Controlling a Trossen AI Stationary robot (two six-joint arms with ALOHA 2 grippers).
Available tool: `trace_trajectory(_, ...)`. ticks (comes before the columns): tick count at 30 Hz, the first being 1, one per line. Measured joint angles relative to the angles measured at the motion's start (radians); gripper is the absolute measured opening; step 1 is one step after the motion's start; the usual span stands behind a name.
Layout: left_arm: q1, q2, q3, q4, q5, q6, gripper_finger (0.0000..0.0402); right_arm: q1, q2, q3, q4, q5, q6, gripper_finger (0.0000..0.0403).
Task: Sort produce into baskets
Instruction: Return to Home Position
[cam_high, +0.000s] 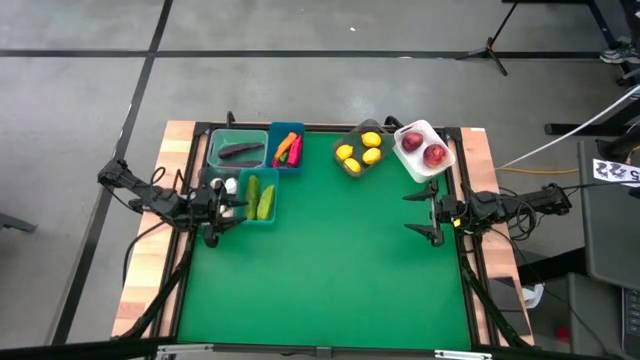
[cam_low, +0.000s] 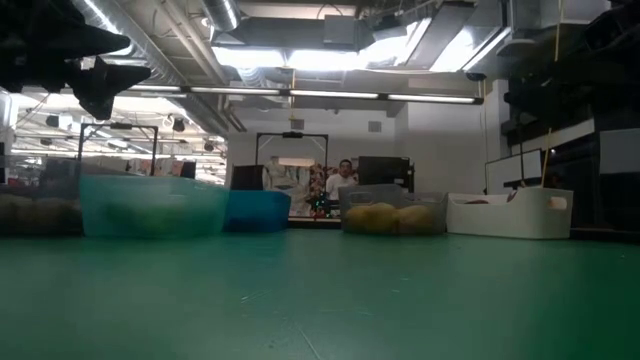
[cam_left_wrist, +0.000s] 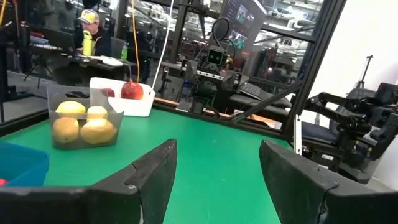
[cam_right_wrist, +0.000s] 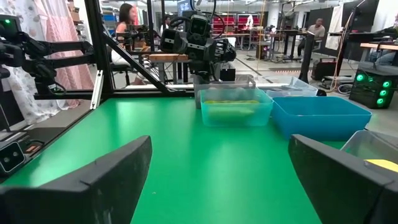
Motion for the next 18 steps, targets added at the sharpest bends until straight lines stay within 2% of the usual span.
trace_trajectory(18,0.0,0.0,0.0,0.0,0.0,-0.006,0.0226,0.0,0.0,-0.001,0.0,0.0,0.0,0.0376)
